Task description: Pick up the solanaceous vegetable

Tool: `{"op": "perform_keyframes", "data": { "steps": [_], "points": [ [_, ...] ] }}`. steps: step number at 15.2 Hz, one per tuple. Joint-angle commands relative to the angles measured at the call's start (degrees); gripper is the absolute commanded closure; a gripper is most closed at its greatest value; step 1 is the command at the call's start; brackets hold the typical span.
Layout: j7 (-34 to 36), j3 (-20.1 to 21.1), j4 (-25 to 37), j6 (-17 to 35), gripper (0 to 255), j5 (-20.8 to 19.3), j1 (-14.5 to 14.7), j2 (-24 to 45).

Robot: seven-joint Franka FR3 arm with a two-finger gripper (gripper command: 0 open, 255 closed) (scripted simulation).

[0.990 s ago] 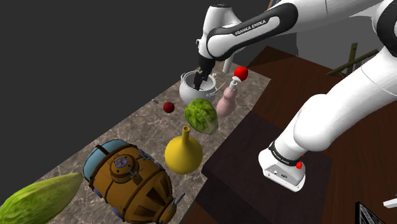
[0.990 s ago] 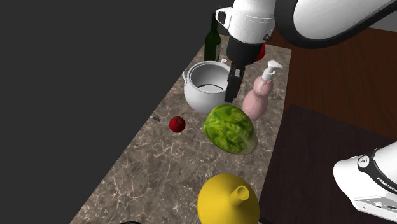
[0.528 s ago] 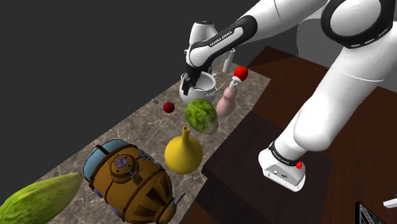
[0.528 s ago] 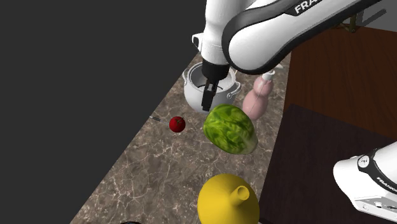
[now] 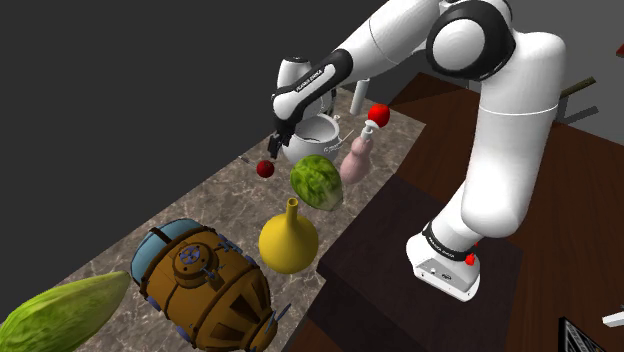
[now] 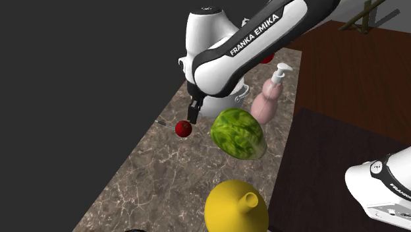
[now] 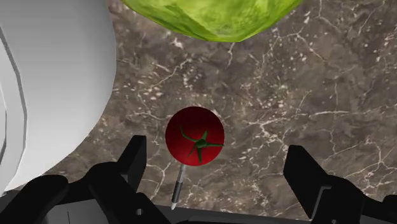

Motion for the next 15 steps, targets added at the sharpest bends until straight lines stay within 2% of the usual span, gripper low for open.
{"op": "perform_keyframes", "data": {
  "steps": [1, 6, 15],
  "points": [
    [-0.6, 0.4, 4.0, 0.6, 0, 0.4, -0.2, 4.6],
    [-1.4, 1.1, 14.7, 0.6, 0, 0.8, -0.4, 15.2],
    [-2.1, 1.4, 16.3, 3.8, 0, 1.0, -0.5, 20.1]
  ]
}}
